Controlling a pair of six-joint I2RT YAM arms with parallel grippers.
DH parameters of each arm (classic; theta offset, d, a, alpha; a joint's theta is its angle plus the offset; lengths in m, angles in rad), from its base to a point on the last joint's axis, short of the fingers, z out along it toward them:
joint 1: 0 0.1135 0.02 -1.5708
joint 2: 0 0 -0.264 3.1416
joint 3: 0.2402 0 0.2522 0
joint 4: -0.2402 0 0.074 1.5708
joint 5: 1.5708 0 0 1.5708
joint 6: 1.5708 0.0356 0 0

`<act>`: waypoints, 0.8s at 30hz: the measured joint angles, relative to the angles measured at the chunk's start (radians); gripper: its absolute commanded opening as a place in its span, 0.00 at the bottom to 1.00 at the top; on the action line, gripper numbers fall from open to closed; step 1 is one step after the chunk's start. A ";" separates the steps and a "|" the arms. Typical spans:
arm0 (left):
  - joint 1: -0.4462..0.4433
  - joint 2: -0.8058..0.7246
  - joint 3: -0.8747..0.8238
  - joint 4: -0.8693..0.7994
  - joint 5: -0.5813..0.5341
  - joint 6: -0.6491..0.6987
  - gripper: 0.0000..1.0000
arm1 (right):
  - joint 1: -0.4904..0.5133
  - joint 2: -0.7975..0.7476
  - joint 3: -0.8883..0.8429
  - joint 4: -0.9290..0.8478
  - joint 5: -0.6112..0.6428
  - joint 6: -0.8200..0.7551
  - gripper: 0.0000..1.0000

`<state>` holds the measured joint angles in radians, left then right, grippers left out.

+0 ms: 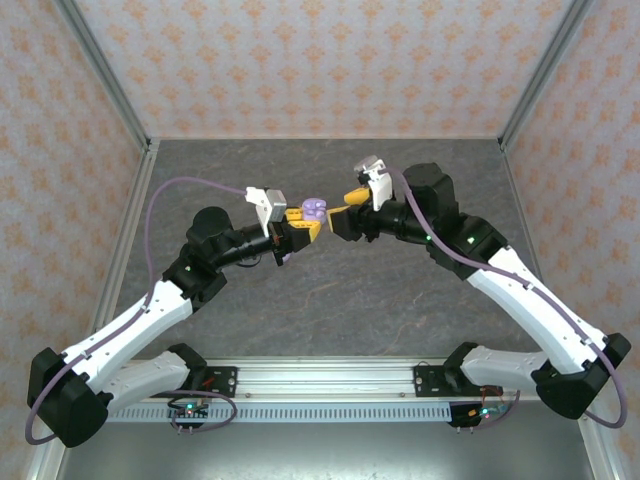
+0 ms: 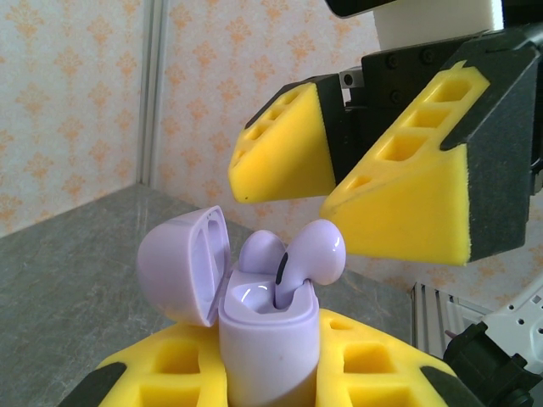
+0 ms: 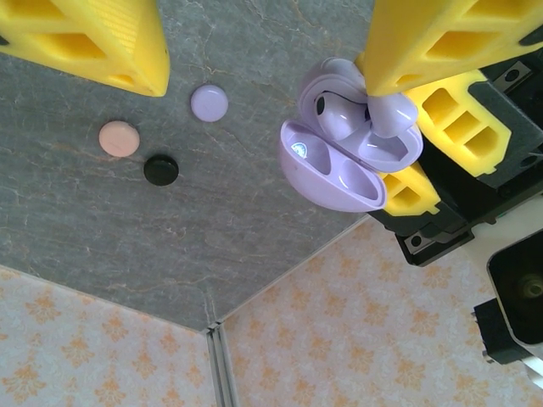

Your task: Insert the wireless bluetooth earbuds into the charging case

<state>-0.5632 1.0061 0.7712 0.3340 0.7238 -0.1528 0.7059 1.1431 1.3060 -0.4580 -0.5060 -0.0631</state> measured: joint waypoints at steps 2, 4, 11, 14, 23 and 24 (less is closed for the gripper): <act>0.000 0.000 0.000 0.000 0.000 0.000 0.02 | 0.000 0.005 0.000 0.000 -0.005 0.000 0.62; 0.000 0.000 0.000 0.000 0.000 0.000 0.02 | 0.000 0.010 0.000 -0.001 -0.013 0.000 0.62; 0.000 0.000 0.000 0.000 0.000 0.000 0.02 | 0.000 0.018 0.000 -0.002 -0.035 0.004 0.62; 0.000 0.000 0.000 0.000 0.000 0.000 0.02 | 0.000 0.023 0.000 -0.002 -0.043 0.008 0.62; 0.000 0.000 0.000 0.000 -0.004 0.000 0.02 | -0.002 0.029 0.000 -0.002 -0.069 0.011 0.62; 0.000 0.000 0.000 0.000 -0.004 0.000 0.02 | -0.002 0.029 0.000 -0.002 -0.071 0.011 0.62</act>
<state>-0.5632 1.0061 0.7712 0.3336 0.7197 -0.1528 0.7040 1.1717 1.3064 -0.4595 -0.5770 -0.0517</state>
